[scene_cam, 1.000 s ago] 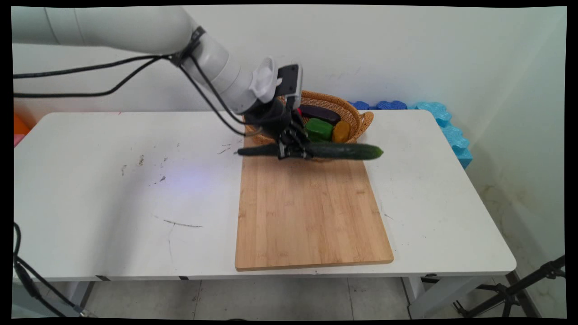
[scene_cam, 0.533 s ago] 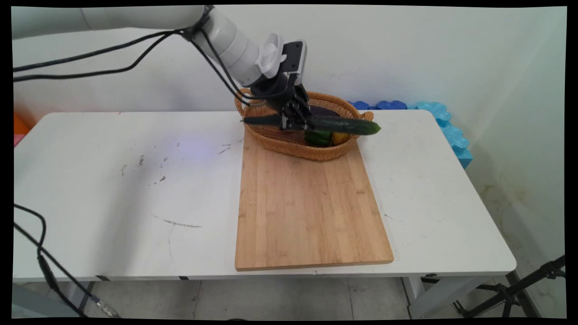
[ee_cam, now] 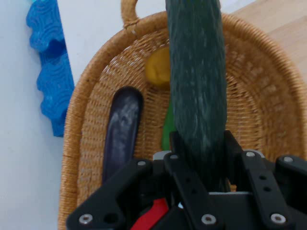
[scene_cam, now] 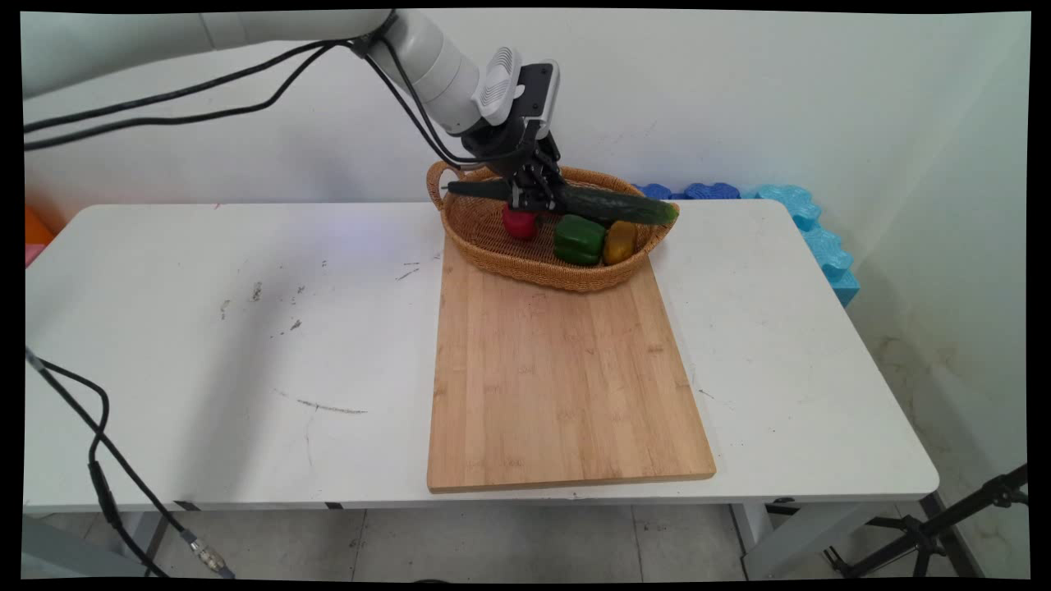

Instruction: Place the picked object in the vegetable basket

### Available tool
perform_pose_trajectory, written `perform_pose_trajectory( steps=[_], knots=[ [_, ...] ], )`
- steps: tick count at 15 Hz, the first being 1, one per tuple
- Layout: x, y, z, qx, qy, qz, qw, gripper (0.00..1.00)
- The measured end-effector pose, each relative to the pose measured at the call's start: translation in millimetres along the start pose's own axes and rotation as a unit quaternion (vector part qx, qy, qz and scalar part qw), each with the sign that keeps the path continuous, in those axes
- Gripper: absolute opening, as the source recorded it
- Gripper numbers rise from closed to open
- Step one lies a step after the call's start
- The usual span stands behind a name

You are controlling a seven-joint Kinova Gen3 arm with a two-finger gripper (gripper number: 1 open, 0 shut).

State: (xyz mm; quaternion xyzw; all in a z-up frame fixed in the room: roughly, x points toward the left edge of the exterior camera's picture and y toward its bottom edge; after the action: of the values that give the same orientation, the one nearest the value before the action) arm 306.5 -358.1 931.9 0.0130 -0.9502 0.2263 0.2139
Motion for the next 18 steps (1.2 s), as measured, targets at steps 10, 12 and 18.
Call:
perform_pose_trajectory(
  steps=[10, 12, 18],
  knots=[
    [-23, -22, 29, -0.011, -0.015, 0.033, 0.9993, 0.0],
    [-26, -23, 32, -0.014, -0.017, 0.035, 0.9992, 0.0],
    [-31, -20, 38, -0.023, -0.016, 0.036, 0.999, 1.0]
  ],
)
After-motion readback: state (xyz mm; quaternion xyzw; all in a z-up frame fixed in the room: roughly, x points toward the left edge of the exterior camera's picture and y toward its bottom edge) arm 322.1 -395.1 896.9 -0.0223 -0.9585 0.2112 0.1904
